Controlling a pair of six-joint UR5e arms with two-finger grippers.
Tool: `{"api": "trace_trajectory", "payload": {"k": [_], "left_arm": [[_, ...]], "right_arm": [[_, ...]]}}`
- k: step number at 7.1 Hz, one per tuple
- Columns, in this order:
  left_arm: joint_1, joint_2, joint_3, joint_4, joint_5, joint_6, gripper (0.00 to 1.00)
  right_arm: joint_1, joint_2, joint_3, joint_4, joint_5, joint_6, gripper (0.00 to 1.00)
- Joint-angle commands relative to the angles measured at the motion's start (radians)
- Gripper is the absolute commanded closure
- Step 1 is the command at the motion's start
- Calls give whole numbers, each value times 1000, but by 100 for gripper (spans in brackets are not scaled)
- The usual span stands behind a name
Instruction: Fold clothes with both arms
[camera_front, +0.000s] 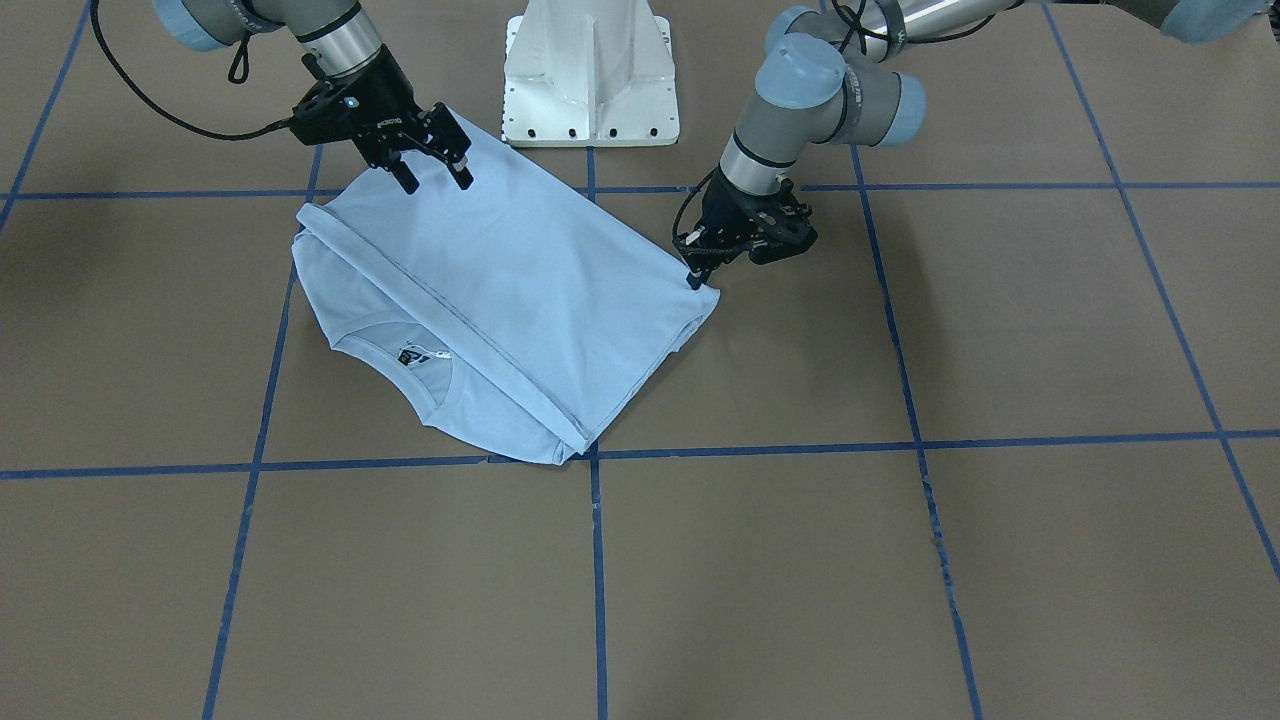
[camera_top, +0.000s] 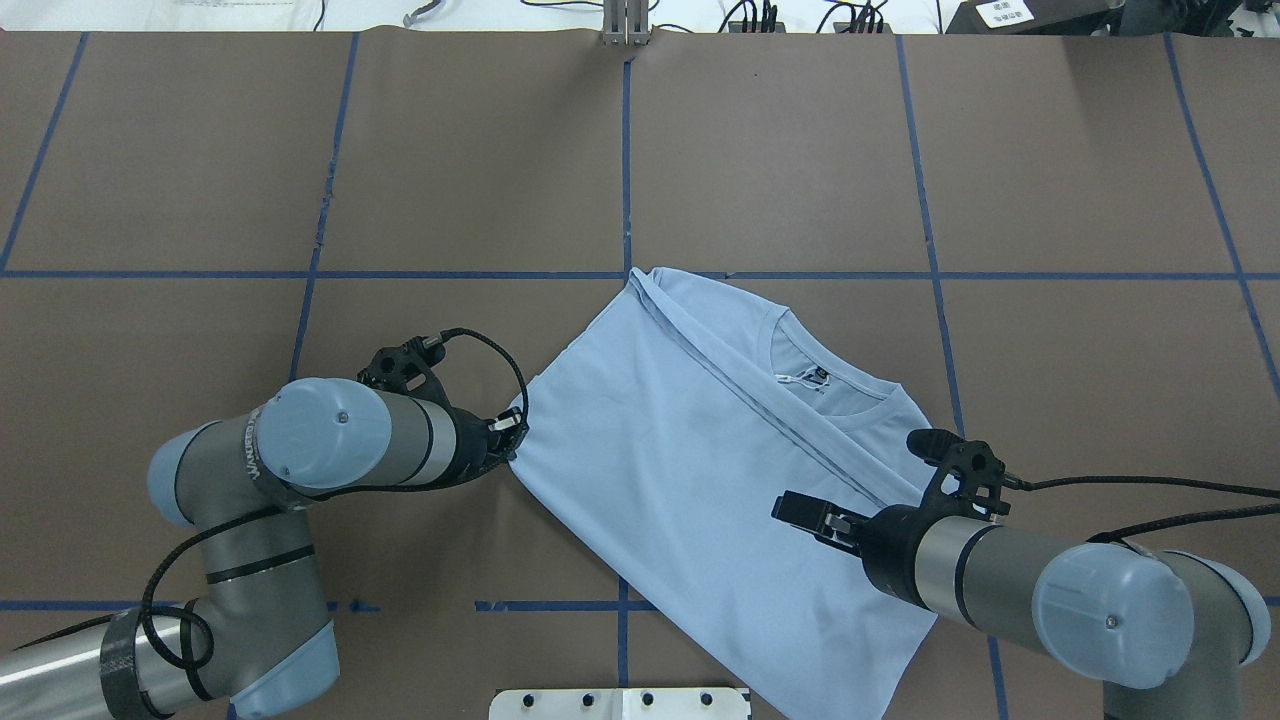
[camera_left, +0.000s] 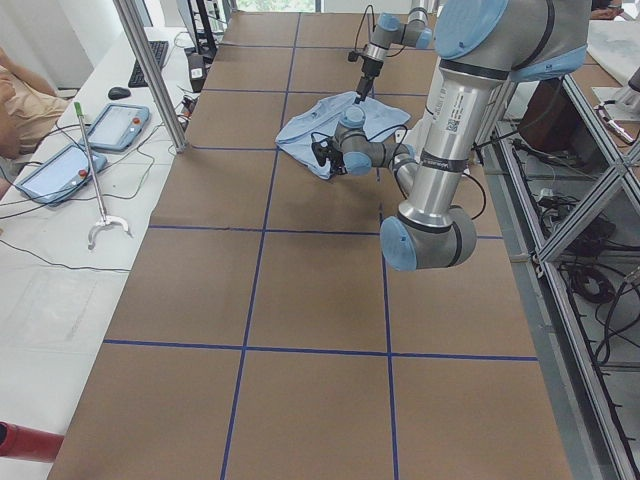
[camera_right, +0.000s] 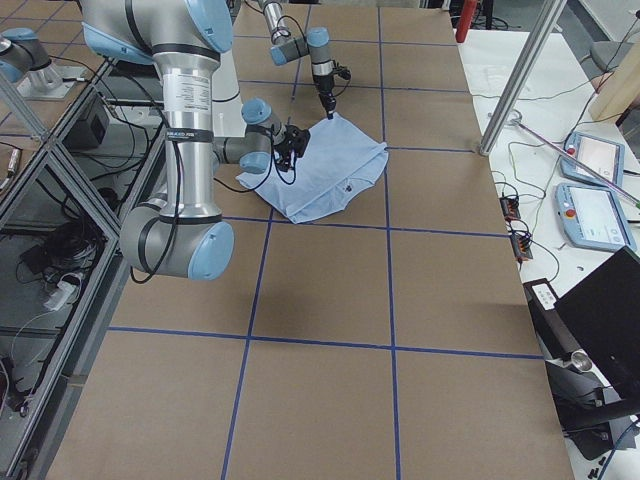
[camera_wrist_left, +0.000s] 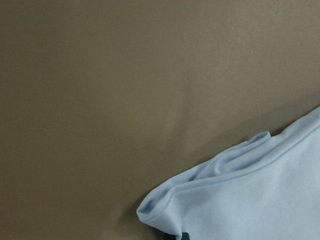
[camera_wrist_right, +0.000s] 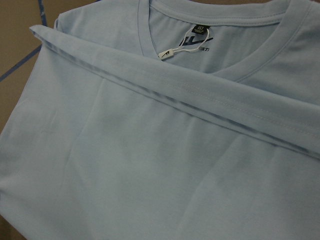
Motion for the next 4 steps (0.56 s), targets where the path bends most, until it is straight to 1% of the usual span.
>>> {"api": "trace_trajectory", "payload": {"k": [1,2,3,4], "left_arm": [[-153,-29,53,-13,-2,232,100],[-213,-114,154,-15,-2,245,100],[-248,-224,295,-49,-2,245,100],[-268,-297,440,-132,-1,242,100]], "right_arm": [[11,37,-23,15,-8,-1,0],[11,60,-37,41,-11,0,0],[11,106,-96,121,-40,5,0],[8,155,-128,122,-93,10,0]]}}
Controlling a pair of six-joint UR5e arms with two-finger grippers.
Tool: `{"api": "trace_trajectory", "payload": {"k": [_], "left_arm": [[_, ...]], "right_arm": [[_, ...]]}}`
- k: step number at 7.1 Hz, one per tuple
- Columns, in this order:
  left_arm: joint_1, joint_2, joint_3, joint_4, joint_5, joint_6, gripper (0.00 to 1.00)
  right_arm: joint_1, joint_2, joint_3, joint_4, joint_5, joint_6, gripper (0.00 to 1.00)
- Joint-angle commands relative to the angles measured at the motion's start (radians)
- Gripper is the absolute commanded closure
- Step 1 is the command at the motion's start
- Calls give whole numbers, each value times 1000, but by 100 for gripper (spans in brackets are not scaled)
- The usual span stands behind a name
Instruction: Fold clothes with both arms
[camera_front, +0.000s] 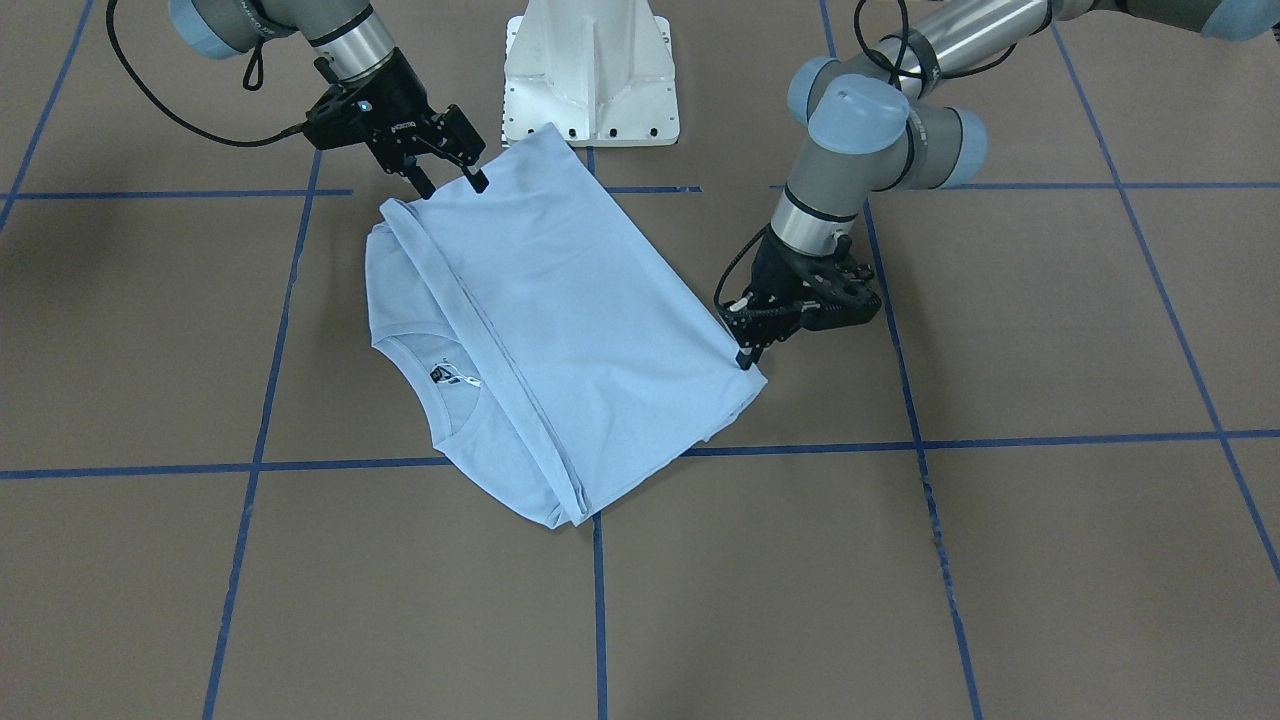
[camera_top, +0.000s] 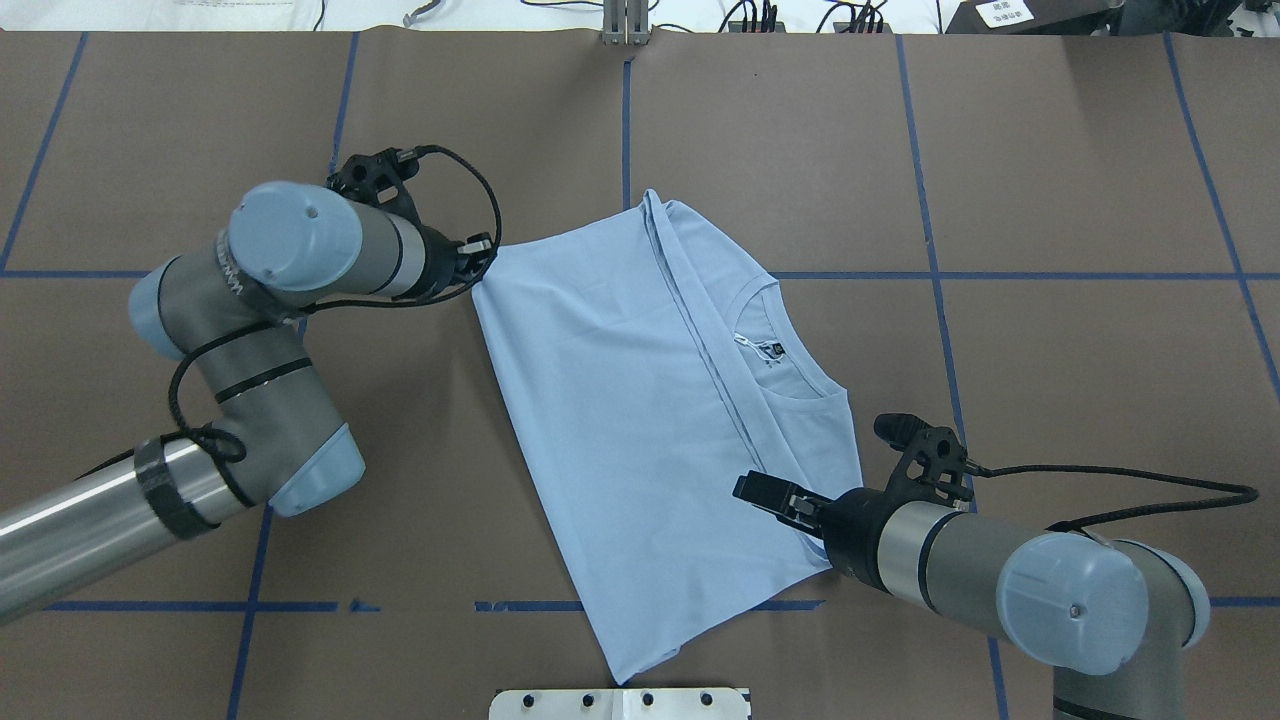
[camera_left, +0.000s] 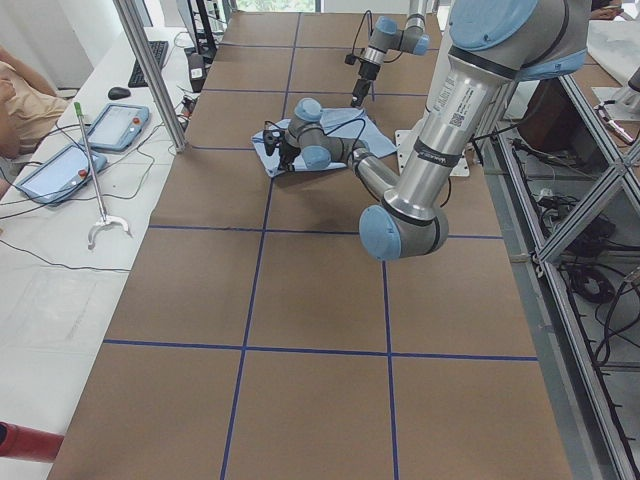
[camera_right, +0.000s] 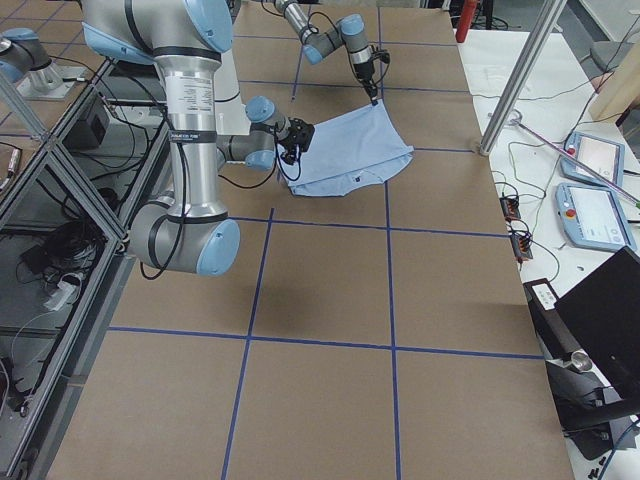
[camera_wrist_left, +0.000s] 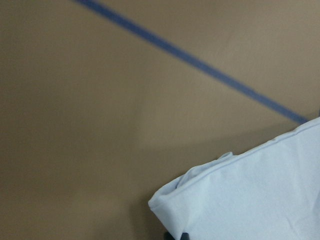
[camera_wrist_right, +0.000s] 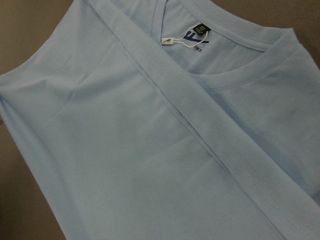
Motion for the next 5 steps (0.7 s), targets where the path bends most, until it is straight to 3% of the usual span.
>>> {"api": "trace_trajectory", "payload": {"k": [1,2,5], "left_arm": [[-50,-152,308,-204,1,5,100],[-68,-195,422,-290,3,6,100],[-81,-228,507,-355,3,0,94]], "right_arm": [[-3,68,-48,31,-75,5,0],[-2,74,-42,34,-76,5,0],[-2,76,-48,9,-83,-7,0]]}}
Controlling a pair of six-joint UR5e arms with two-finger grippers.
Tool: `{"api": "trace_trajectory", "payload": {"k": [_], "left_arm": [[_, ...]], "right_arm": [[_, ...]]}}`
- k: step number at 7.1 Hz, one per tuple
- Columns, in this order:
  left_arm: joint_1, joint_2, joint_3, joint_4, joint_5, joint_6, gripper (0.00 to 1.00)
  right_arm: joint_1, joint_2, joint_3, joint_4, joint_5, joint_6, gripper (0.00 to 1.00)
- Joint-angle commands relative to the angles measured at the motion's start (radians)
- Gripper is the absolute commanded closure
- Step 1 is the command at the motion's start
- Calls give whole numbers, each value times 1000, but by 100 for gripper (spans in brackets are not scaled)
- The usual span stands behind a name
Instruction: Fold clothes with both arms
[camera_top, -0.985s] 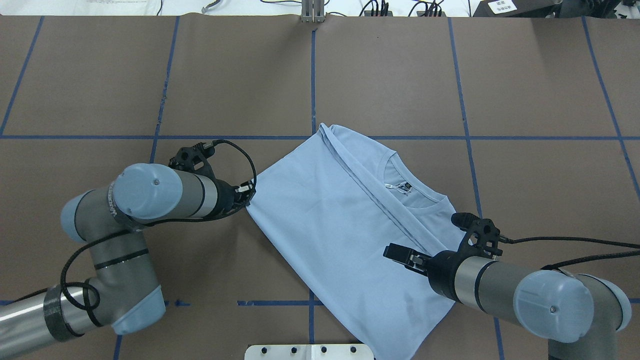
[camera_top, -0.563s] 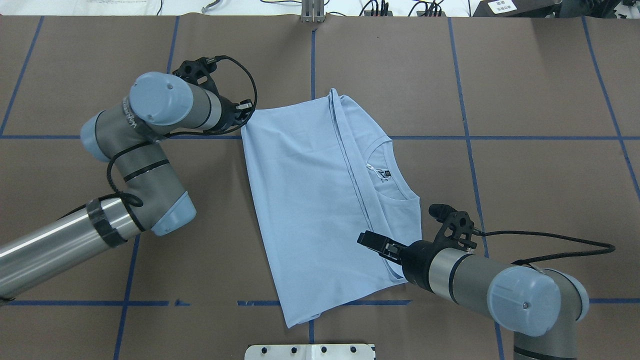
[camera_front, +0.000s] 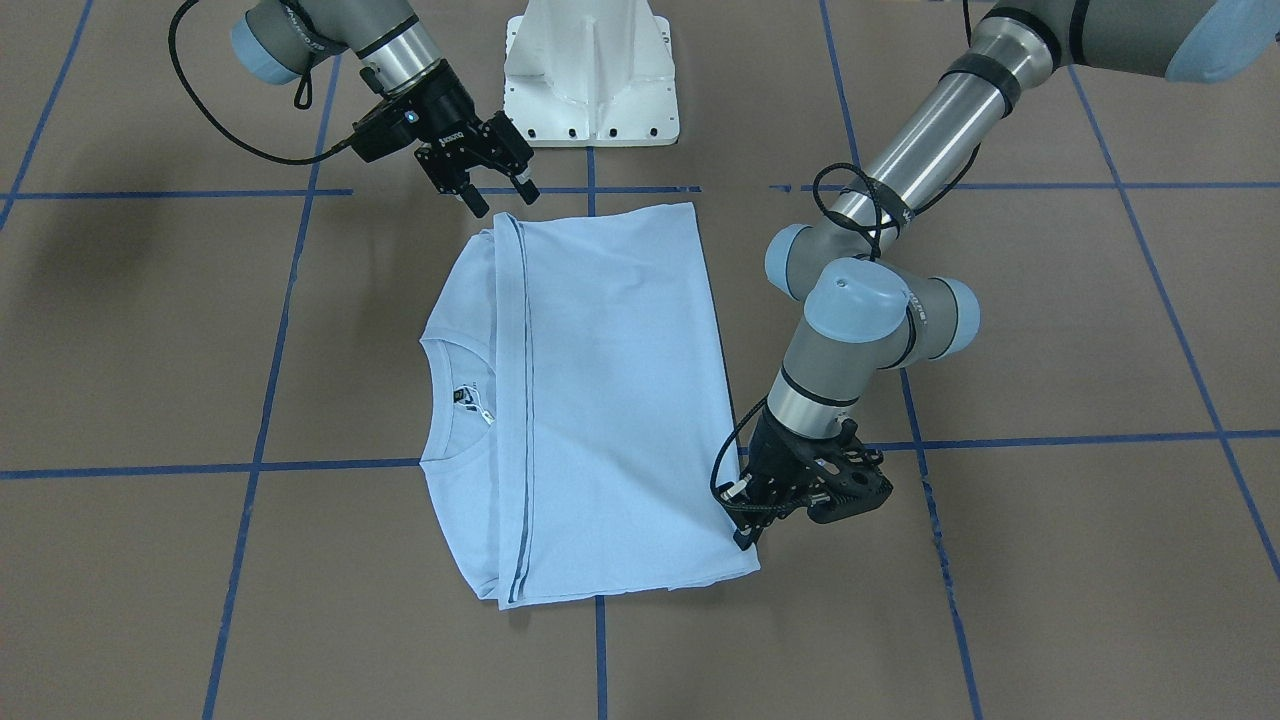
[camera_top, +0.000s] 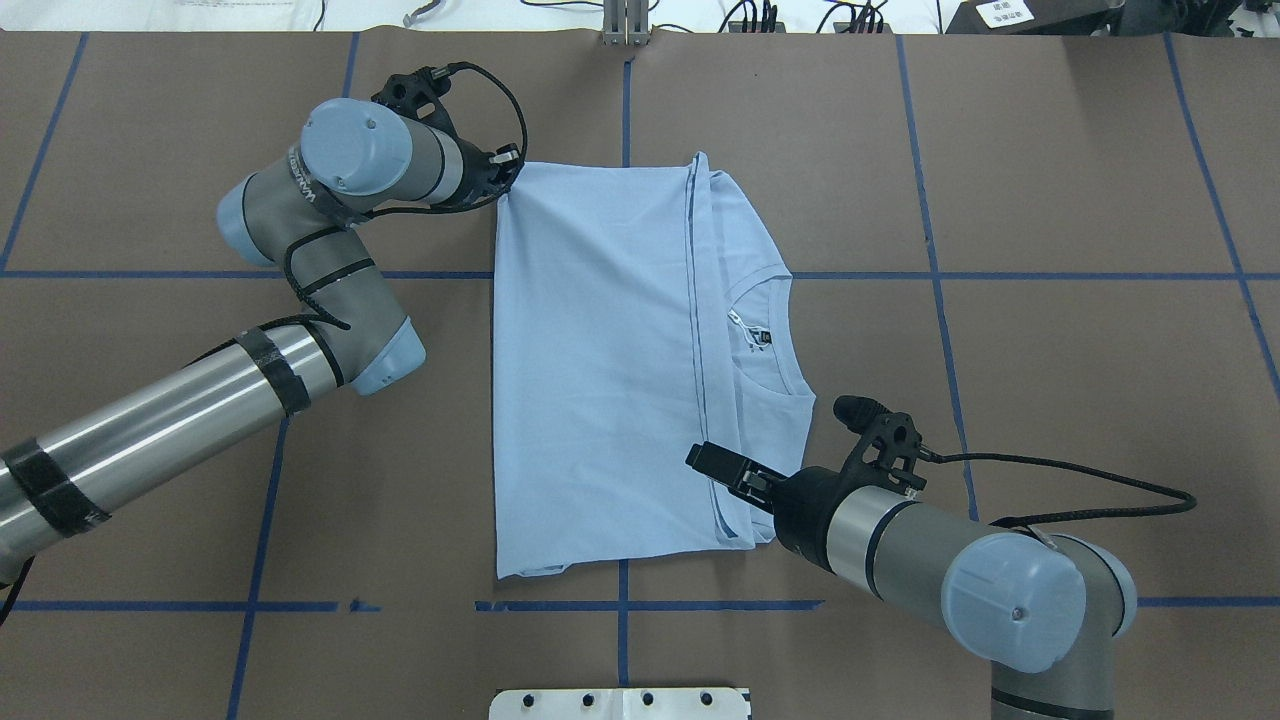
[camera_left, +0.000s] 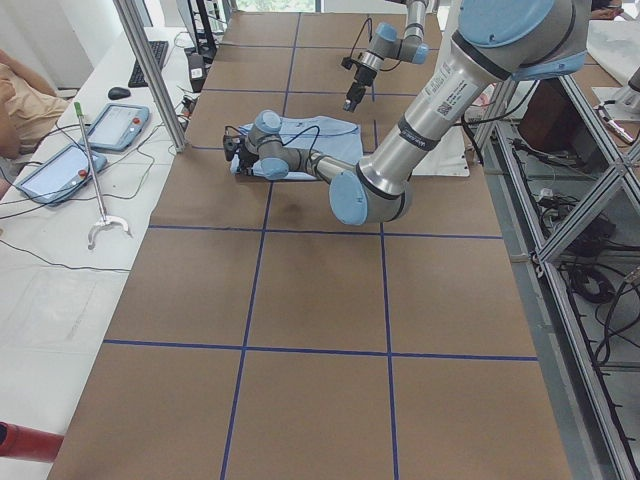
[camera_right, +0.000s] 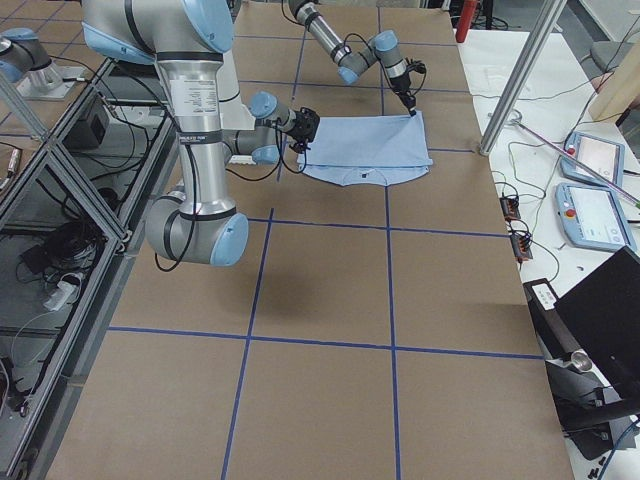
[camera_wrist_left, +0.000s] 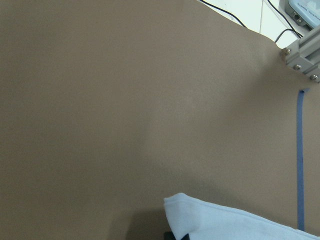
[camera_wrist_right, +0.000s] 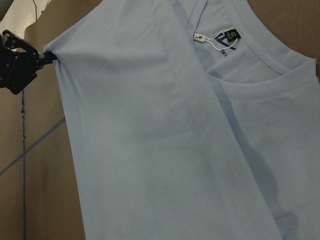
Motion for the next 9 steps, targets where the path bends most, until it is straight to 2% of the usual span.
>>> {"api": "trace_trajectory", "payload": {"k": [1,2,3,4,5,6,7,8,9], "left_arm": [[-2,-21,95,-101,0,-5,91],[-4,-8,73,-100,-8,-2,40],[-8,39,-33,-94,-15,-2,40],[-8,133,-176,-82,-76,-8,40],[-8,210,-256,-82,-115,-9,40],[-10,223,-271,-80,-115,-11,39],[-10,225,-269,-80,-115,-11,39],[-10,225,-269,-82,-116,-11,39],[-10,225,-268,-80,-115,-11,39]], "right_arm": [[3,-1,0,-30,2,-11,0],[0,2,1,-106,3,-73,0],[-4,6,-2,-138,5,-192,0],[-6,50,-17,-171,6,-323,0],[-6,157,-64,-267,3,-441,2],[-15,223,-92,-339,-15,-557,14],[-44,220,-92,-352,-71,-709,35],[-57,216,-92,-354,-90,-808,40],[-54,212,-94,-355,-99,-869,40]]}}
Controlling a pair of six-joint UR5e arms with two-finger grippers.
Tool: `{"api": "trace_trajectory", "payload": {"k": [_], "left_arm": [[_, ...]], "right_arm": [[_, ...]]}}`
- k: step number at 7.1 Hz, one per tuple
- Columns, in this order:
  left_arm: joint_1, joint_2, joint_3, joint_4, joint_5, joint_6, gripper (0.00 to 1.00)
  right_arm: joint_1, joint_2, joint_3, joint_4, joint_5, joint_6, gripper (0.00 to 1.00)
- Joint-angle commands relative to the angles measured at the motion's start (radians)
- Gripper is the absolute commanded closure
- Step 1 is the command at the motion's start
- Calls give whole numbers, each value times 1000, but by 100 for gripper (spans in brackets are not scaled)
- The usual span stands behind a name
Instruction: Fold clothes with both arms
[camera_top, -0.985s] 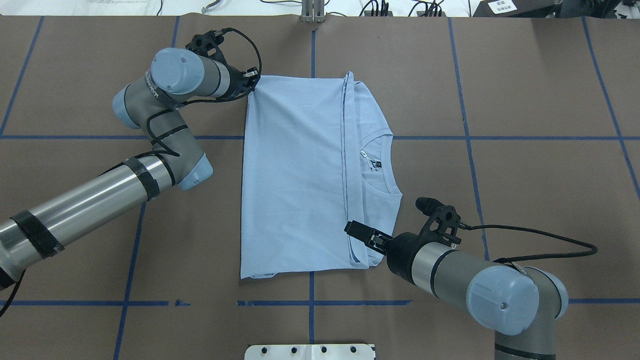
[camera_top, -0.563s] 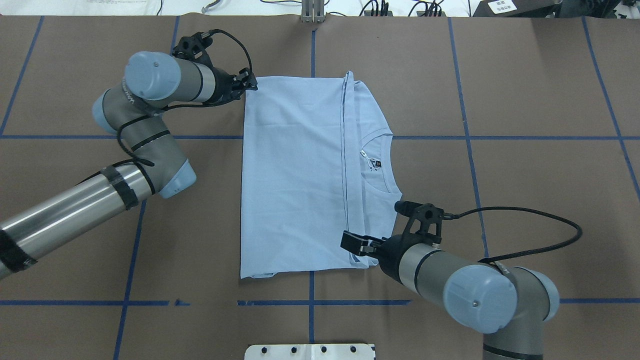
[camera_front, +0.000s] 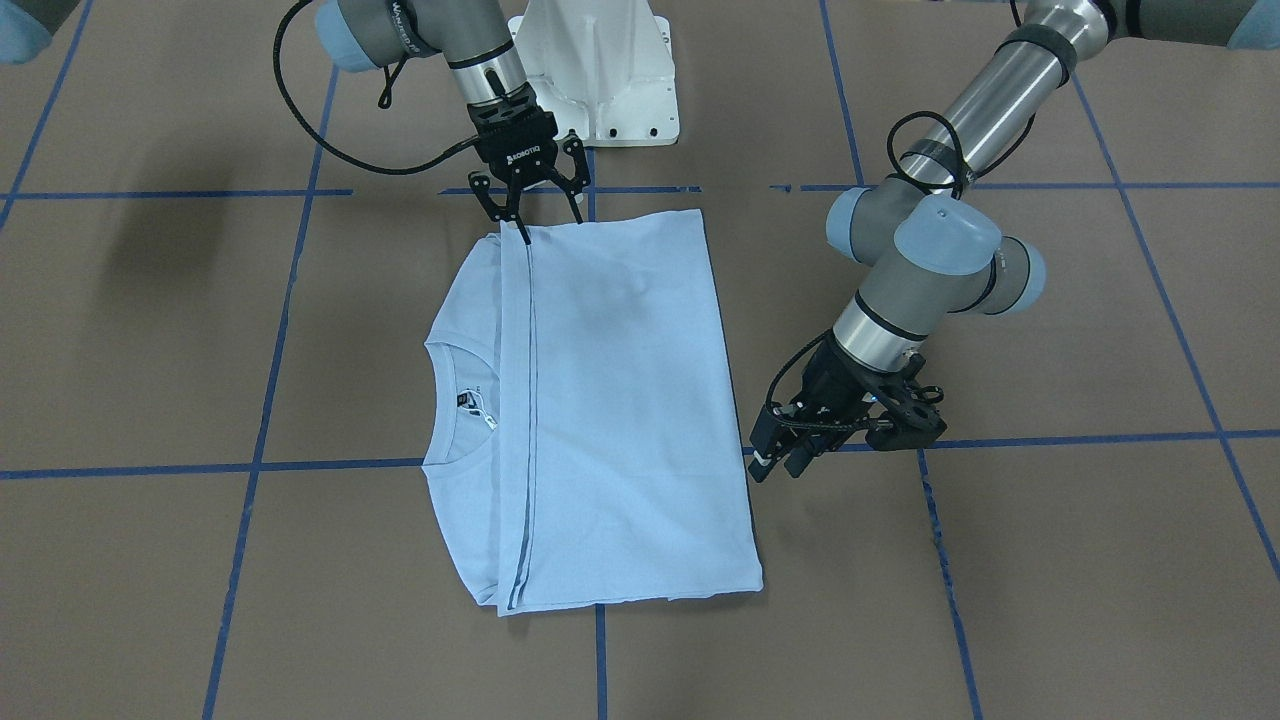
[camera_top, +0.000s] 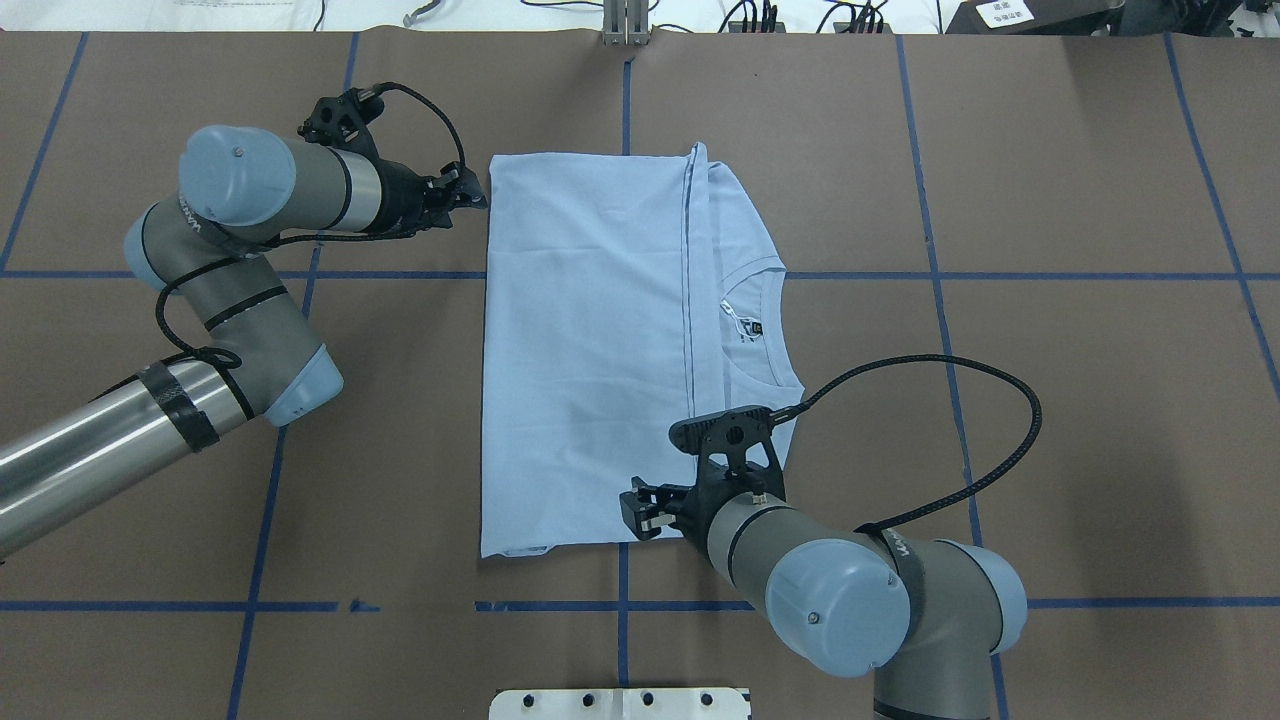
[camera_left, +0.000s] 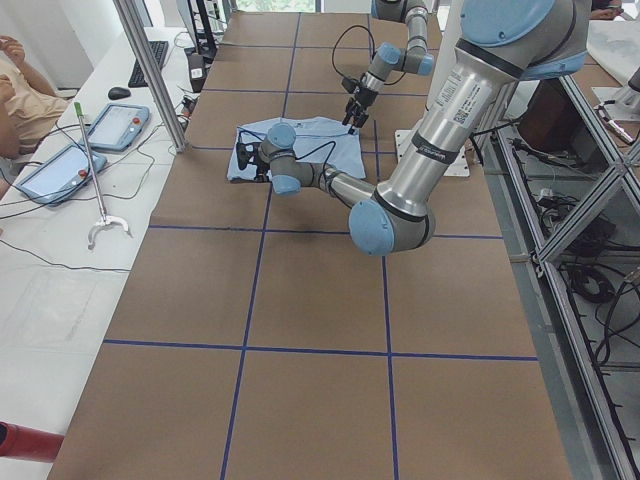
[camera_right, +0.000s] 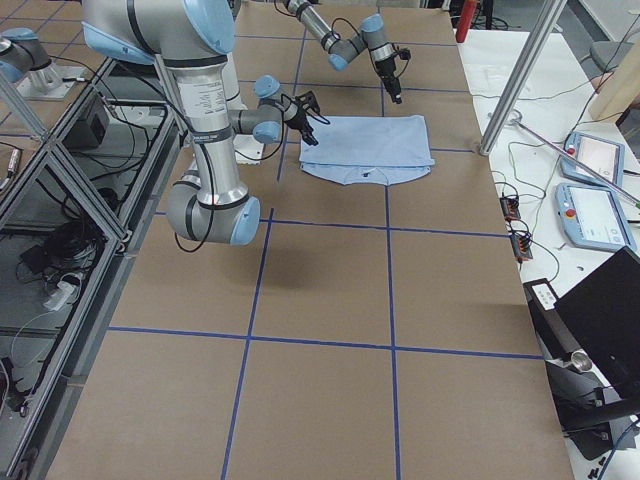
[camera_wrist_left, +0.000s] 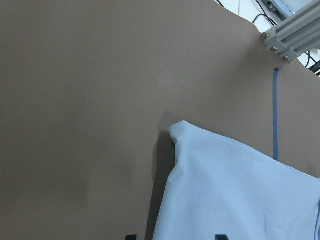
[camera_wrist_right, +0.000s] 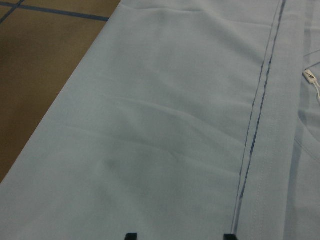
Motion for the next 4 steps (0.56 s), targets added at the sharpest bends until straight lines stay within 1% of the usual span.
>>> {"api": "trace_trajectory", "payload": {"k": [1,4], "left_arm": [[0,2,0,1,0,0,39],[3,3,3,-1,0,-8,39]], "right_arm": [[-10,-6,-4,-35,-42,-165,40],[-13,-55,10,-42,-50,-190,40]]}}
